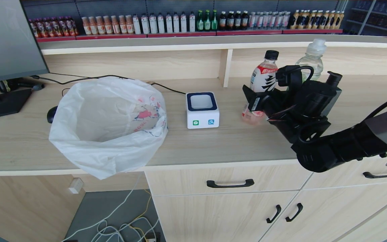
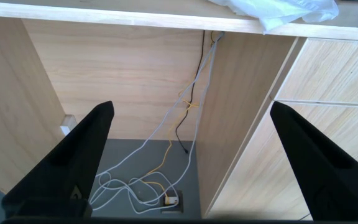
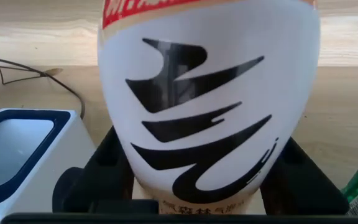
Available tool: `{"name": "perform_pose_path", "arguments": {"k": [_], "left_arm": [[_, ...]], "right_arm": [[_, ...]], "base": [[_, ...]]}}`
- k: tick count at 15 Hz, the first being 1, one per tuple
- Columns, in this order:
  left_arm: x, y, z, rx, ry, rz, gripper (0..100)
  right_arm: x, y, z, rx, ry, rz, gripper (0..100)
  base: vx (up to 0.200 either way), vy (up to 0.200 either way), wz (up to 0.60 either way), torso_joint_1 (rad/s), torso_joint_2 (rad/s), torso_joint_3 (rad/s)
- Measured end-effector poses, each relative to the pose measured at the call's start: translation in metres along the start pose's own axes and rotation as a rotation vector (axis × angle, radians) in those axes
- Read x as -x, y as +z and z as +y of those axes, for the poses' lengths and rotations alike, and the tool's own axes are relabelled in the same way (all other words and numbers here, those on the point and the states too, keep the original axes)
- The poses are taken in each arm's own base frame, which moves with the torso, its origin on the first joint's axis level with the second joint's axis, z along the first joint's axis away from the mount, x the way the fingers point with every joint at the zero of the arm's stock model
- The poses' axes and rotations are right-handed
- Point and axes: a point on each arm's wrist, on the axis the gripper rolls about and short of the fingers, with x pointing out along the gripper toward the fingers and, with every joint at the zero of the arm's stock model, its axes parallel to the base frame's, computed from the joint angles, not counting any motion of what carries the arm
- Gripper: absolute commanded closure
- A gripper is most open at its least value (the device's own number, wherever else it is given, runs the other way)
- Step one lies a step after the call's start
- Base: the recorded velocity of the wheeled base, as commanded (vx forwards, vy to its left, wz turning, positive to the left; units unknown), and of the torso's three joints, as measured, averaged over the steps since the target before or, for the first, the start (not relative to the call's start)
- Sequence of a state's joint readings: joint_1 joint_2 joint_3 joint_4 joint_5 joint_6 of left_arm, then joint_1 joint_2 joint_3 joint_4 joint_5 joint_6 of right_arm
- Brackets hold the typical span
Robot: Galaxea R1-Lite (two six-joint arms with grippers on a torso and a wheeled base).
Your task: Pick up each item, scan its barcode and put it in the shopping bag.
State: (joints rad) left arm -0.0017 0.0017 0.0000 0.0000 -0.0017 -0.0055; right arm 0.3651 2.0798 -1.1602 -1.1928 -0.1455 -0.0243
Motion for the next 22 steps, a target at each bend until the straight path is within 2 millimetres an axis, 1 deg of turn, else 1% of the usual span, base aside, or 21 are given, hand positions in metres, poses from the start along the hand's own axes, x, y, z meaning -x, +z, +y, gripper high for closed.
{"name": "perform_pose_path", "arguments": {"k": [4,8,10,12,14,16,18,20,22], "left_arm": [[0.0,0.0,0.0,0.0,0.0,0.0,0],[0.0,0.0,0.0,0.0,0.0,0.0,0],[0.0,0.0,0.0,0.0,0.0,0.0,0],[0.0,0.0,0.0,0.0,0.001,0.0,0],[0.0,0.0,0.0,0.0,0.001,0.0,0],[0.0,0.0,0.0,0.0,0.0,0.0,0],[0.0,0.0,0.0,0.0,0.0,0.0,0],[0.0,0.0,0.0,0.0,0.0,0.0,0],[0.0,0.0,0.0,0.0,0.0,0.0,0]], "right_arm": [[0.002,0.001,0.002,0.0,0.0,0.001,100],[0.006,0.01,0.0,0.038,-0.005,-0.006,100],[0.01,0.02,0.001,0.062,-0.013,-0.019,100],[0.015,0.032,0.006,0.067,-0.016,-0.004,100],[0.024,0.051,0.013,0.061,-0.02,-0.006,100],[0.038,0.071,0.015,0.059,-0.031,-0.028,100],[0.057,0.086,0.017,0.058,-0.017,-0.033,100],[0.083,0.097,0.014,0.067,-0.008,-0.025,100],[0.114,0.105,0.007,0.076,-0.001,-0.007,100]], "base": [[0.0,0.0,0.0,0.0,0.0,0.0],[0.0,0.0,0.0,0.0,0.0,0.0],[0.0,0.0,0.0,0.0,0.0,0.0],[0.0,0.0,0.0,0.0,0.0,0.0],[0.0,0.0,0.0,0.0,0.0,0.0],[0.0,0.0,0.0,0.0,0.0,0.0],[0.0,0.0,0.0,0.0,0.0,0.0],[0.0,0.0,0.0,0.0,0.0,0.0],[0.0,0.0,0.0,0.0,0.0,0.0]]}}
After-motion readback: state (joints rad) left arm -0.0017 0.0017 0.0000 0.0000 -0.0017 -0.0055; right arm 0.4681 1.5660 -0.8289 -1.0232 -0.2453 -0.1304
